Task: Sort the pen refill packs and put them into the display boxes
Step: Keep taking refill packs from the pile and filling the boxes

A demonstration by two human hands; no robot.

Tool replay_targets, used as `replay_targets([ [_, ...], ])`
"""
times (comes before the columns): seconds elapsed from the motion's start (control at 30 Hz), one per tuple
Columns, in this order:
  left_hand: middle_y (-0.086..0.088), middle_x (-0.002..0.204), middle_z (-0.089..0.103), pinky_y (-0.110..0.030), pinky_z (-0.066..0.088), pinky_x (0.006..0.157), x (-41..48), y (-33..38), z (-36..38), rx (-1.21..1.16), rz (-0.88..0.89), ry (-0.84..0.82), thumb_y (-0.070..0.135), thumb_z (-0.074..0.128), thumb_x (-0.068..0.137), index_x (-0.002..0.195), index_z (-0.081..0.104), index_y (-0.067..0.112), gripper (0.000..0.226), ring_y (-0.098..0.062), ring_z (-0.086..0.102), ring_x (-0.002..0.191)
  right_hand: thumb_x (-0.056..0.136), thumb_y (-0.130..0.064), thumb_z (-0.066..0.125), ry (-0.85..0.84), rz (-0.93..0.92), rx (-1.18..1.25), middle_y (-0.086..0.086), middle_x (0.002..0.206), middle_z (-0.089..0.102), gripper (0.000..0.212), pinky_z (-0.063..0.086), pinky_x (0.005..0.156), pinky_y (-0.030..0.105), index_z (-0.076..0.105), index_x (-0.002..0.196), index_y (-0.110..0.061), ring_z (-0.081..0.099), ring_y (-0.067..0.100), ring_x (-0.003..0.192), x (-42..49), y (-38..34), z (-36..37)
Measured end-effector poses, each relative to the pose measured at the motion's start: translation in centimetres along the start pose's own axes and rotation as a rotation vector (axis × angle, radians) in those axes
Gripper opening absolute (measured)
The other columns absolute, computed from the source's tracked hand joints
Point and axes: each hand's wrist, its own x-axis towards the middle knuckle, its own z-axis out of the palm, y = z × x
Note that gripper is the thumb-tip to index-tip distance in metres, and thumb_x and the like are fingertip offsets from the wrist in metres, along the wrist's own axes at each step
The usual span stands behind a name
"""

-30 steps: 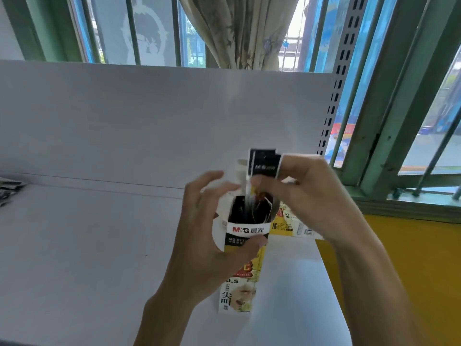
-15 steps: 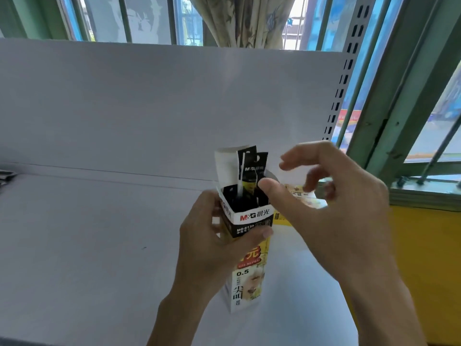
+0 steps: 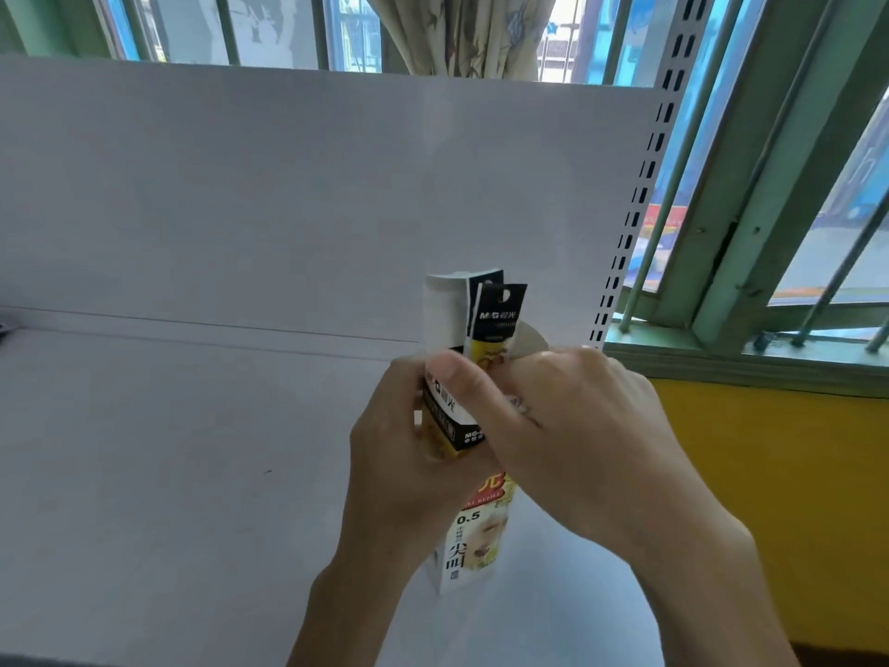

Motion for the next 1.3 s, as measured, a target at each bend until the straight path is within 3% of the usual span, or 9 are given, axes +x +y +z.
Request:
replay_targets([
  [0.17, 0.022, 0.087, 0.068, -0.011, 0.051, 0.065, -0.1, 0.1, -0.3, -0.044, -0.045, -0.065, 0.037, 0.086, 0.05, 0.09, 0.06, 0.035, 0.047, 0.003, 0.063, 0.084, 0.077, -0.042, 0.061, 0.333, 0.046, 0.502, -0.02, 0.046, 0.052, 0.011, 0.033, 0.044, 0.009, 0.067, 0.082, -0.034, 0.04, 0.005, 0.038, 0.8, 2.9, -1.7],
  [0.3, 0.024, 0.087, 0.069, -0.012, 0.052, 0.066, 0.0, 0.5, -0.4, -0.052, -0.044, -0.095, 0.054, 0.071, 0.043, 0.089, 0.062, 0.039, 0.049, 0.004, 0.064, 0.084, 0.069, -0.028, 0.071, 0.133, 0.061, 0.562, -0.028, 0.088, 0.063, 0.021, 0.038, 0.043, 0.015, 0.062, 0.086, -0.036, 0.038, 0.006, 0.041, 2.2, 3.6, -1.2],
  [0.47, 0.024, 0.088, 0.069, -0.012, 0.052, 0.065, 0.3, 0.4, -0.8, -0.053, -0.074, -0.116, 0.057, 0.07, 0.04, 0.088, 0.062, 0.039, 0.052, 0.004, 0.065, 0.084, 0.069, -0.021, 0.074, 0.127, 0.009, 0.581, -0.022, 0.085, 0.065, 0.023, 0.031, 0.041, 0.013, 0.062, 0.081, -0.036, 0.033, 0.007, 0.039, 2.6, 3.9, -0.9],
  [0.63, 0.022, 0.086, 0.069, -0.013, 0.052, 0.065, 0.3, 0.3, -0.7, -0.083, -0.078, -0.125, 0.053, 0.071, 0.041, 0.086, 0.062, 0.038, 0.048, 0.004, 0.064, 0.082, 0.077, -0.01, 0.07, 0.042, 0.044, 0.634, -0.008, 0.075, 0.068, 0.021, 0.053, 0.055, 0.029, 0.068, 0.08, -0.03, 0.06, 0.016, 0.053, 2.5, 3.9, -0.1],
  [0.8, 0.021, 0.086, 0.069, -0.015, 0.052, 0.065, 0.6, 0.1, -0.2, -0.063, -0.061, -0.132, 0.053, 0.071, 0.044, 0.088, 0.062, 0.037, 0.048, 0.002, 0.064, 0.084, 0.08, -0.01, 0.059, -0.088, 0.034, -0.004, -0.016, 0.075, 0.061, 0.025, 0.05, 0.058, 0.023, 0.072, 0.083, -0.031, 0.055, 0.006, 0.067, 3.6, 2.4, -1.4],
  [0.93, 0.021, 0.087, 0.069, -0.017, 0.054, 0.067, 0.5, 0.0, -0.4, -0.061, -0.049, -0.134, 0.055, 0.07, 0.045, 0.09, 0.061, 0.038, 0.05, 0.002, 0.064, 0.084, 0.075, -0.028, 0.067, -0.147, 0.031, 0.131, -0.016, 0.079, 0.068, 0.012, 0.044, 0.056, 0.022, 0.072, 0.082, -0.036, 0.051, -0.008, 0.059, 3.0, 2.2, -3.1],
  [1.1, 0.021, 0.087, 0.068, -0.019, 0.054, 0.067, 0.6, -0.3, -0.8, -0.083, -0.075, -0.12, 0.054, 0.07, 0.044, 0.09, 0.059, 0.041, 0.049, 0.001, 0.064, 0.085, 0.077, -0.037, 0.052, -0.094, 0.068, 0.041, -0.011, 0.074, 0.068, 0.022, 0.053, 0.062, 0.029, 0.072, 0.083, -0.03, 0.056, 0.007, 0.063, 1.6, 0.5, -2.1],
  [1.2, 0.023, 0.085, 0.066, -0.015, 0.052, 0.063, 0.6, -0.2, -0.9, -0.09, -0.063, -0.121, 0.049, 0.07, 0.044, 0.087, 0.058, 0.04, 0.045, 0.001, 0.063, 0.083, 0.079, -0.044, 0.035, -0.103, 0.101, 0.043, 0.001, 0.065, 0.063, 0.041, 0.043, 0.05, 0.031, 0.066, 0.069, -0.019, 0.054, 0.015, 0.06, 1.0, -0.4, -1.6],
  [1.3, 0.02, 0.078, 0.065, -0.014, 0.05, 0.06, 0.7, -0.3, -0.8, -0.081, -0.048, -0.113, 0.03, 0.072, 0.051, 0.082, 0.057, 0.031, 0.035, 0.0, 0.062, 0.076, 0.092, -0.035, 0.026, -0.099, 0.008, -0.102, -0.002, 0.06, 0.047, 0.036, 0.027, 0.046, 0.027, 0.045, 0.065, -0.019, 0.043, 0.012, 0.055, 1.5, -0.7, -0.7],
])
